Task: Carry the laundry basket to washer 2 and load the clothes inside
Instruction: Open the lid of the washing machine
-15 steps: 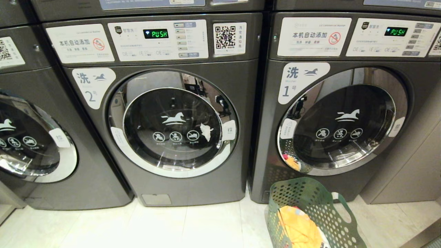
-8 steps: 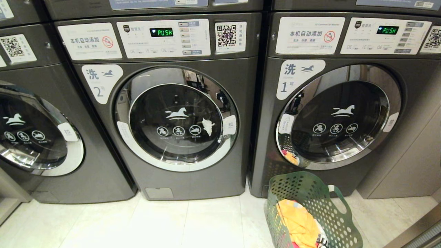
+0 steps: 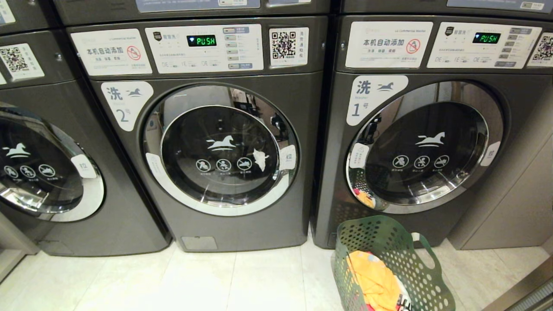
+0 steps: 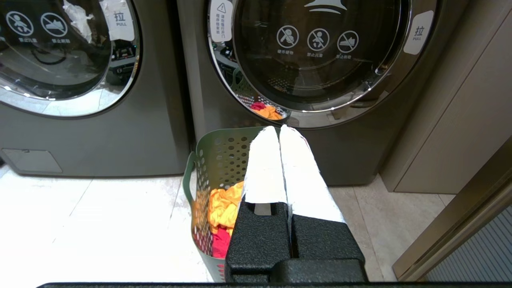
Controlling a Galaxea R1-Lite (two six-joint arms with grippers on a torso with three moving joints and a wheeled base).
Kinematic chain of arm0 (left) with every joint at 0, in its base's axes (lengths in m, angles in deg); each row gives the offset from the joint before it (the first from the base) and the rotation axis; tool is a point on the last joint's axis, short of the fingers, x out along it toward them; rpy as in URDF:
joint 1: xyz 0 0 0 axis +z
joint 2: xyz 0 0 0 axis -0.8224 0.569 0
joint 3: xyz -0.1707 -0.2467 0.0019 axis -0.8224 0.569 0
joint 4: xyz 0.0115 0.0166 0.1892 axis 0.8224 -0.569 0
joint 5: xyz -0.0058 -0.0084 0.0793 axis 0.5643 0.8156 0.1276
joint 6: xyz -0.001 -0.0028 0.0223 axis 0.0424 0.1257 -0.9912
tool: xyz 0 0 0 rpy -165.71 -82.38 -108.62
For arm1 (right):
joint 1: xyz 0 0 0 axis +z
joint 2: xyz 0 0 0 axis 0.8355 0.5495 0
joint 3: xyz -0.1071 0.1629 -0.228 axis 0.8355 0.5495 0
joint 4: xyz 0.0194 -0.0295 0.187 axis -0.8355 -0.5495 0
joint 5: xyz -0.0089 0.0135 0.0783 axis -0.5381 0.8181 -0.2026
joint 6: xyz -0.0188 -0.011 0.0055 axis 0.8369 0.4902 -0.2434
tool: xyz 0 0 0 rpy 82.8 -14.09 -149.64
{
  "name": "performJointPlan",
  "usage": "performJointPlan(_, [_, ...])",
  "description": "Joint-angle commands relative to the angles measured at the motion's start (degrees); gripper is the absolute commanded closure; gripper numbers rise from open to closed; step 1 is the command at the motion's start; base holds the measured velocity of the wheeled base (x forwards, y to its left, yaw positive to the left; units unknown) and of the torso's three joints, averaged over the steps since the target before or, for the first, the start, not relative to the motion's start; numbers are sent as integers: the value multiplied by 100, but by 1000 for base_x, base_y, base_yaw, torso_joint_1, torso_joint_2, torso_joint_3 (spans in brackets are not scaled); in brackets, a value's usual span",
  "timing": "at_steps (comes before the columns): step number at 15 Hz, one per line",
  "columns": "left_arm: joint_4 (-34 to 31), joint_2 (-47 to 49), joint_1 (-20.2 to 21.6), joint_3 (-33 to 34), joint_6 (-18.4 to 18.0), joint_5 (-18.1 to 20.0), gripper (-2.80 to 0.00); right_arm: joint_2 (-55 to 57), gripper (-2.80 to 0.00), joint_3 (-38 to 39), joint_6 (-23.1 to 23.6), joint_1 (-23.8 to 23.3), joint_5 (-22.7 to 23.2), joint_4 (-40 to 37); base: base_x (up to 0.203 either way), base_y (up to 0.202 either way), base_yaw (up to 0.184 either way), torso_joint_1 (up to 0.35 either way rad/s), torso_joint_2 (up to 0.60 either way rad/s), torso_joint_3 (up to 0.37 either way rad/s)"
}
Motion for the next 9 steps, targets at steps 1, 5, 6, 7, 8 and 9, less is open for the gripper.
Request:
performJointPlan(1, [-4, 2, 1, 0, -8, 1, 0, 7, 0, 193, 6, 0, -1, 4, 0, 0, 0, 0, 0, 0])
performJointPlan(5, [-4, 2, 1, 0, -17, 1, 0, 7, 0, 193, 6, 0, -1, 4, 0, 0, 0, 0, 0, 0])
performJointPlan(6, [-4, 11, 1, 0, -17, 1, 0, 7, 0, 193, 6, 0, -1, 4, 0, 0, 0, 0, 0, 0])
performJointPlan(7, [-4, 2, 1, 0, -17, 1, 0, 7, 0, 193, -3, 1, 0, 4, -2, -64, -8, 7, -2, -2])
performJointPlan(8, [-4, 2, 1, 0, -17, 1, 0, 7, 0, 193, -3, 6, -1, 4, -1, -117, -12, 1, 2, 5])
performJointPlan(9, [-4, 2, 1, 0, -17, 1, 0, 7, 0, 193, -28, 9, -1, 4, 0, -147, -23, 0, 2, 2])
